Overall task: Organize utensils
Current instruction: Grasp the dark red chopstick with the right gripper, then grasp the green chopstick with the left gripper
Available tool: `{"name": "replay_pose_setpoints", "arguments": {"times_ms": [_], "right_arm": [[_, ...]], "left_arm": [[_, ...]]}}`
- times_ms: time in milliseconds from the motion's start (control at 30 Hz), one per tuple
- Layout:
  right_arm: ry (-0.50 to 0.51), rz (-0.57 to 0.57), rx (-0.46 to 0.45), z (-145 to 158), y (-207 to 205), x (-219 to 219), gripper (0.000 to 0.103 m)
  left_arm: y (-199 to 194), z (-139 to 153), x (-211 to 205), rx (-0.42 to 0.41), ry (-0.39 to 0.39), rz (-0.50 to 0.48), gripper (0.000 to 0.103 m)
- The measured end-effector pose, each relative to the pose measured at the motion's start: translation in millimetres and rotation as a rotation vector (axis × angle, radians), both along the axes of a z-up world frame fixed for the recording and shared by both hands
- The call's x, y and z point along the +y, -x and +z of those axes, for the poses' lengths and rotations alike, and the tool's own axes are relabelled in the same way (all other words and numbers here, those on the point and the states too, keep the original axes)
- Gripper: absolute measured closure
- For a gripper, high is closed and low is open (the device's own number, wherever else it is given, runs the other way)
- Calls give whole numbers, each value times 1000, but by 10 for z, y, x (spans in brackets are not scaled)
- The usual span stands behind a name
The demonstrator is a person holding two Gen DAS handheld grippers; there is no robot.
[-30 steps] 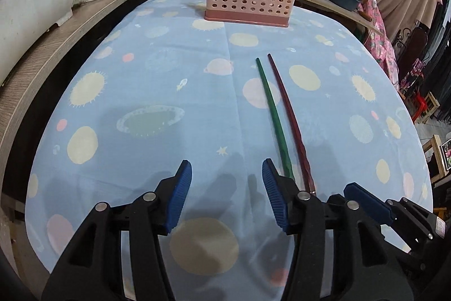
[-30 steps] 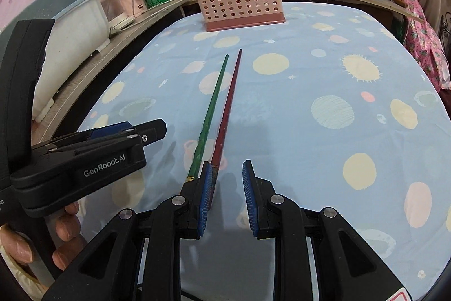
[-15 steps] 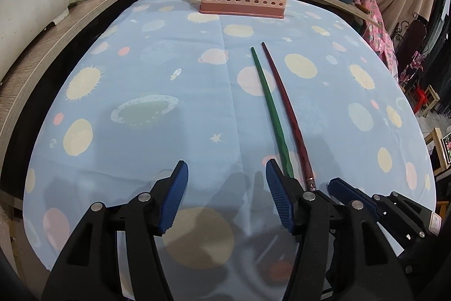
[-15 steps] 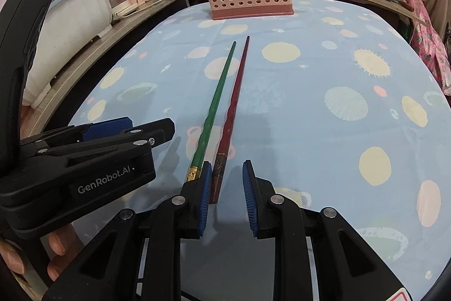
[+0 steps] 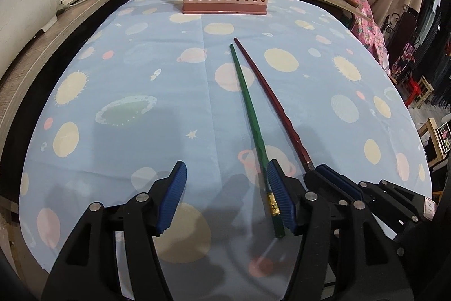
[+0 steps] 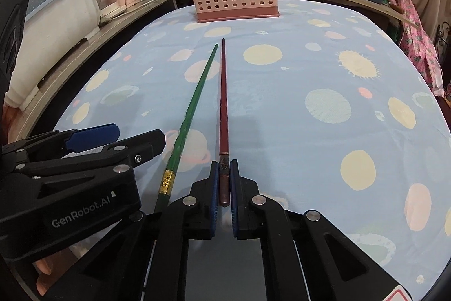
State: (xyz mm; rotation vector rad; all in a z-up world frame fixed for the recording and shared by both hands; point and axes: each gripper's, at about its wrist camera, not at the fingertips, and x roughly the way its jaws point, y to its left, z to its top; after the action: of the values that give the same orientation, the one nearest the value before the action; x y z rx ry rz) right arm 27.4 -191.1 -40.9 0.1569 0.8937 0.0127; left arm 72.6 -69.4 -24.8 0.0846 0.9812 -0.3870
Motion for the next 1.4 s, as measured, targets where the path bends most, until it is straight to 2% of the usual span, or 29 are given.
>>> {"name": "replay_pose_setpoints", "arguments": {"times_ms": [767, 1033, 1400], "right_arm": [[-10, -72, -2, -6, 31, -289, 98], [-12, -72, -2, -6, 31, -296, 98], [-13, -71, -3, -9, 26, -297, 97]], "left_arm": [[3, -114, -117, 42, -3, -24, 44], [56, -146, -181, 1, -57, -36, 44], [44, -163, -210, -20, -76, -37, 45]]}}
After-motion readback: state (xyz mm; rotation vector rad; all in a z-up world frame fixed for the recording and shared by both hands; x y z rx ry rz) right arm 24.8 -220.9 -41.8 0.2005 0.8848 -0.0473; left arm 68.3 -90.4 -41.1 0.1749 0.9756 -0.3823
